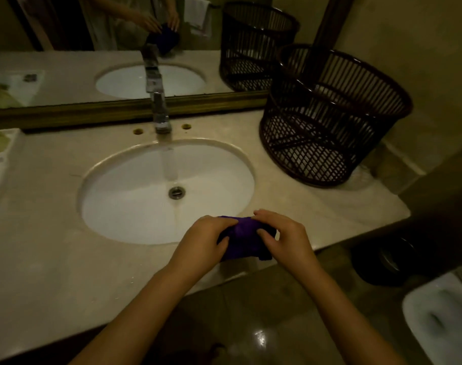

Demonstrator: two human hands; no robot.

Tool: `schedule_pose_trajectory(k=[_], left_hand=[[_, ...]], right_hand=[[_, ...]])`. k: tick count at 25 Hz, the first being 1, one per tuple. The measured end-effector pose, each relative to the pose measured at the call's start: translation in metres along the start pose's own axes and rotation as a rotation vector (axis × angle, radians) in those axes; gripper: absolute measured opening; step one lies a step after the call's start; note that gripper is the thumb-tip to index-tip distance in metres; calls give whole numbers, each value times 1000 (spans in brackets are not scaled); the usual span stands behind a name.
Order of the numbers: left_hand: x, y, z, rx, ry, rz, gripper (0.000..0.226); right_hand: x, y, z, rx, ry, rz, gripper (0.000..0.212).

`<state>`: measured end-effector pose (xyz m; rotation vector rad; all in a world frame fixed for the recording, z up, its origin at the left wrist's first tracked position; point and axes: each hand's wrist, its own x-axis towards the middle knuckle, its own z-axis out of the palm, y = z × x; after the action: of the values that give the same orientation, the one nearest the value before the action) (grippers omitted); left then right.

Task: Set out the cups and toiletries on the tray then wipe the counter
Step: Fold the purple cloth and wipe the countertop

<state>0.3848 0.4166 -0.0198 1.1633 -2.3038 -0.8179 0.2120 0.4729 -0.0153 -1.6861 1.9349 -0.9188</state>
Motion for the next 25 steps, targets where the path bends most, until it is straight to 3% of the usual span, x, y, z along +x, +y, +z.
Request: schedule_pose_trajectory(k=[4,8,12,14,16,20,23,25], left_hand=[[36,20,34,83,13,-2,37],[33,2,67,321,-281,-53,47],[16,-18,77,538,-411,-82,64],[6,-23,78,548,-434,-90,67],[-2,-24,76,494,-390,-123,69],[-11,-25,69,461,-93,-187,68],[-25,-32,60,468,-57,-166,66],[-40,-48,49,456,-39,-197,62]], right_hand=[[28,47,-21,-30,-62,-10,34],[37,78,-2,-303,-379,62,40],[33,87,25,-477,-200,-43,48],[33,89,39,-483,-222,-55,52],[32,92,52,-420,-295,20,55],[35,94,64,-523,-251,-13,59],[54,92,55,-607,-373,-73,63],[64,87,47,-526,-335,-33,67]])
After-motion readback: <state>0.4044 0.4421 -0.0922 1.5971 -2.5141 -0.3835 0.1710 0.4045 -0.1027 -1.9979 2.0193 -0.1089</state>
